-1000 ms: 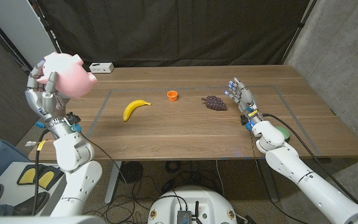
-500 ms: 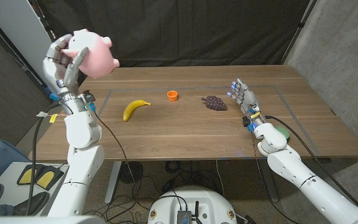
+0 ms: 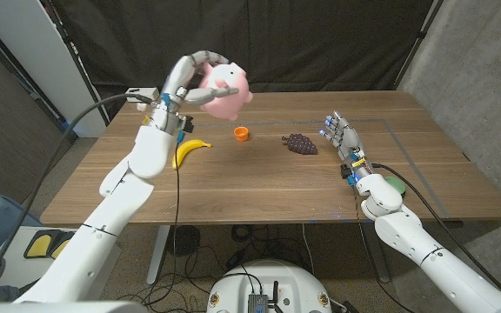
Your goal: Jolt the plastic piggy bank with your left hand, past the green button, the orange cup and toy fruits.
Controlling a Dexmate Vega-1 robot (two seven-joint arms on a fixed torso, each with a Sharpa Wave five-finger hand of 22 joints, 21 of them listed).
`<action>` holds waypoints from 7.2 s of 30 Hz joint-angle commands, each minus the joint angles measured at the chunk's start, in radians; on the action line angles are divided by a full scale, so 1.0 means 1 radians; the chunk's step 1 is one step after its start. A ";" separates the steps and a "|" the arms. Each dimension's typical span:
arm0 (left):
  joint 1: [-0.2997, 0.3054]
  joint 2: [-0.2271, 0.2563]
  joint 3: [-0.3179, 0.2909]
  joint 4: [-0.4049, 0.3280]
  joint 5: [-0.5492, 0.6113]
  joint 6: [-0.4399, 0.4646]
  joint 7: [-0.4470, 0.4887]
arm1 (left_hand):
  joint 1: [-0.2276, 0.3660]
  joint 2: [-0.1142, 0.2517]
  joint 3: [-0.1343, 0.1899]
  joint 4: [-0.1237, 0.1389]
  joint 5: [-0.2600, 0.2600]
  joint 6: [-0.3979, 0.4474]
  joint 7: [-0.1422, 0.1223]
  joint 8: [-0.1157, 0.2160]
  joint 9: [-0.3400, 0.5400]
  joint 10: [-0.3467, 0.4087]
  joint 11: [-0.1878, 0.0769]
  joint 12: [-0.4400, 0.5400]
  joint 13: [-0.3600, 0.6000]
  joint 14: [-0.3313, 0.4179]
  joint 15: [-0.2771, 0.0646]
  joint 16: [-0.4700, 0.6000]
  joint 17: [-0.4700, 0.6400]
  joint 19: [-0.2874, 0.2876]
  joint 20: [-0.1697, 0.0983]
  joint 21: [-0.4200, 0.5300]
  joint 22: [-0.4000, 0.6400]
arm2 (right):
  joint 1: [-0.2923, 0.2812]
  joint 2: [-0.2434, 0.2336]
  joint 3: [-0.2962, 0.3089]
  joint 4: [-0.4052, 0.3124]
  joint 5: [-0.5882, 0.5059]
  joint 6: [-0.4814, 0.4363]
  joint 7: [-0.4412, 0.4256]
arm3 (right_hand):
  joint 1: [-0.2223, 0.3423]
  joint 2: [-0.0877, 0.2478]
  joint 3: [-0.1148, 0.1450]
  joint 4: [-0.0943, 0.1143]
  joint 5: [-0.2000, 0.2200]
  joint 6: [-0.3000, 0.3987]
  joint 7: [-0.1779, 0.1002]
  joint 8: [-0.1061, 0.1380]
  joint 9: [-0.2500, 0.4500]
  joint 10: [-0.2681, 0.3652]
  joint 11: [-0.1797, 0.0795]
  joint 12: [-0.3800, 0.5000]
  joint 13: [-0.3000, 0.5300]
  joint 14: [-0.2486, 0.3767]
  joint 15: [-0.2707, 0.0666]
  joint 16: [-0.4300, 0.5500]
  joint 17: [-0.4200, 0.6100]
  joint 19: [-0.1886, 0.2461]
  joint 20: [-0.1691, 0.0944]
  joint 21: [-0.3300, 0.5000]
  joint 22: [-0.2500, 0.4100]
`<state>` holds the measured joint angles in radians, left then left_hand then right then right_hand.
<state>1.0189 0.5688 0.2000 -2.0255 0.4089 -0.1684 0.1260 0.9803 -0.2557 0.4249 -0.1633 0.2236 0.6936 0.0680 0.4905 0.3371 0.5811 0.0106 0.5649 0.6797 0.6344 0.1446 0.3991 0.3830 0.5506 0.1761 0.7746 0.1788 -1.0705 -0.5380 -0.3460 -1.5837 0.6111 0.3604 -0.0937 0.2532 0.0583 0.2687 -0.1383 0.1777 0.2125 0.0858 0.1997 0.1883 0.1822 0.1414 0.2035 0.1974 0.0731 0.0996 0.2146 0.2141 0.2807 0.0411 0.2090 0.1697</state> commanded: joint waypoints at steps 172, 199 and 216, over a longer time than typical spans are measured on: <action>-0.411 0.125 0.520 0.516 0.014 0.043 -0.043 | 0.065 0.330 -0.028 0.068 0.008 -0.084 -0.021 -0.137 -0.048 -0.007 -0.032 -0.207 -0.027 -0.043 -0.155 -0.184 -0.091 -0.108 -0.046 -0.062 -0.004 | 0.013 -0.008 -0.015 -0.013 -0.017 -0.054 -0.026 | 0.033 0.027 -0.005 -0.003 -0.001 0.014 0.010 -0.001 0.004 0.013 0.000 0.001 0.003 0.008 -0.005 -0.002 0.001 0.026 -0.004 -0.011 0.004; -0.420 0.151 0.526 0.500 0.044 0.036 -0.069 | -0.406 0.239 -0.209 0.189 -0.050 -0.359 -0.034 -0.310 -0.134 -0.330 0.017 -0.377 -0.158 -0.442 -0.073 -0.220 -0.185 -0.417 0.040 -0.316 0.000 | 0.016 0.003 -0.019 0.002 -0.019 -0.042 -0.026 | 0.040 0.031 -0.003 -0.004 -0.002 0.014 0.007 -0.001 0.004 0.014 0.000 0.001 0.003 0.007 -0.007 -0.002 0.001 0.026 -0.004 -0.011 0.004; -0.425 0.176 0.523 0.446 0.051 0.093 -0.162 | -0.550 0.183 -0.287 0.207 -0.029 -0.673 -0.035 -0.324 -0.150 -0.583 0.031 -0.378 -0.258 -0.694 -0.031 -0.217 -0.195 -0.629 0.039 -0.495 0.006 | 0.006 0.013 -0.020 -0.001 -0.023 -0.033 -0.040 | 0.043 0.032 -0.002 -0.004 -0.001 0.013 0.007 -0.002 0.004 0.015 -0.003 0.001 0.003 0.007 -0.007 -0.002 0.001 0.026 -0.004 -0.012 0.004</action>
<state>0.5934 0.7296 0.7305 -1.5499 0.4699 -0.0973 0.0079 0.4458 -0.0747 0.1442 0.0428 0.1896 0.0717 0.0327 0.1697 0.1858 0.0241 0.0366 0.1839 0.4298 -0.0423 0.1057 0.1807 0.1857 -0.0625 0.2132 0.2927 0.1796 -1.0593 -0.5311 -0.3650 -1.5852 0.5931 0.3194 -0.1258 0.2861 0.0913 0.2610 -0.1378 0.1777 0.2177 0.0910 0.1997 0.1882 0.1876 0.1357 0.2035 0.1974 0.0765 0.0963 0.2146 0.2141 0.2967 0.0393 0.2000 0.1697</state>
